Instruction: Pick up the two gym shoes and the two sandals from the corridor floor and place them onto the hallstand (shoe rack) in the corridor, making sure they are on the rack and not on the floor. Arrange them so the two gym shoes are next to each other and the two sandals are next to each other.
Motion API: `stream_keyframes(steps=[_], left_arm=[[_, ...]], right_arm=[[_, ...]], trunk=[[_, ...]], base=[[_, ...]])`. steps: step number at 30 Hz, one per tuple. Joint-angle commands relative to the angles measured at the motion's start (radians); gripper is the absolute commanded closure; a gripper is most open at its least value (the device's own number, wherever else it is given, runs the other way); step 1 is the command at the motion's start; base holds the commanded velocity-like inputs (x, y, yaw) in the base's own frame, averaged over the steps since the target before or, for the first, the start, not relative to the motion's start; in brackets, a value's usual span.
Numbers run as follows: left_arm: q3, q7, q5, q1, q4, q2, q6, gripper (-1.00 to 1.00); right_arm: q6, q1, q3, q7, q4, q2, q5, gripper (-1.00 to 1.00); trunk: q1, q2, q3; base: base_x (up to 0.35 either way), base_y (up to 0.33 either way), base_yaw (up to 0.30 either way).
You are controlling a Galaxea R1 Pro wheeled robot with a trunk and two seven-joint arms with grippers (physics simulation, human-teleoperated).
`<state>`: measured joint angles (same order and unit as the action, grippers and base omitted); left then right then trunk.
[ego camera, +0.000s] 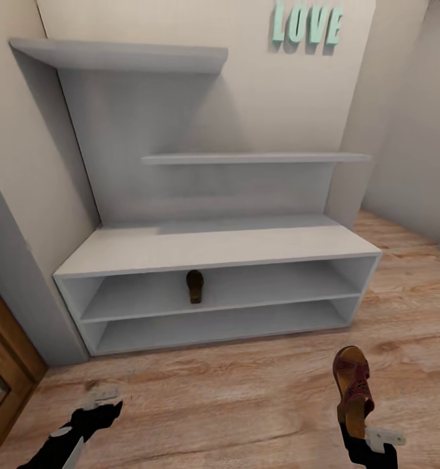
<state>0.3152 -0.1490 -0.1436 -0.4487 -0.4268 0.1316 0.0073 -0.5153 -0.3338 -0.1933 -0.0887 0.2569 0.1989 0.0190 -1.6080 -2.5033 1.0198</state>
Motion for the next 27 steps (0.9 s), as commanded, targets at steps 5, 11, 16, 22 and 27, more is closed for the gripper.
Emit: stream_keyframes(steps=[5, 11, 16, 22, 27], left_arm=[[0.007, -0.183, 0.052, 0.097, 0.005, 0.057, -0.130, -1.00], [0.006, -0.248, 0.067, 0.182, 0.025, 0.068, -0.261, -1.00], [0.006, -0.252, 0.067, 0.200, 0.030, 0.069, -0.275, -1.00], [0.007, -0.253, 0.067, 0.203, 0.031, 0.069, -0.277, -1.00], [0.007, -0.252, 0.067, 0.204, 0.031, 0.069, -0.278, -1.00]], right_arm=[[-0.003, -0.001, -0.008, -0.009, -0.001, 0.000, 0.002, 1.00], [-0.003, -0.001, -0.008, -0.009, -0.002, 0.000, 0.002, 1.00], [-0.003, -0.001, -0.008, -0.009, -0.009, 0.001, 0.002, 1.00], [-0.003, -0.001, -0.006, -0.012, -0.021, -0.008, 0.003, 1.00], [-0.004, -0.001, -0.007, -0.011, -0.022, -0.008, 0.004, 1.00]], trunk=[[0.001, 0.000, 0.001], [0.001, 0.000, 0.001], [0.001, 0.000, 0.001], [0.001, 0.000, 0.001], [0.001, 0.000, 0.001]], base=[[-0.278, 0.192, 0.000], [-0.257, 0.192, 0.000], [-0.076, 0.063, 0.000], [-0.014, 0.012, 0.000], [0.000, 0.116, 0.000]])
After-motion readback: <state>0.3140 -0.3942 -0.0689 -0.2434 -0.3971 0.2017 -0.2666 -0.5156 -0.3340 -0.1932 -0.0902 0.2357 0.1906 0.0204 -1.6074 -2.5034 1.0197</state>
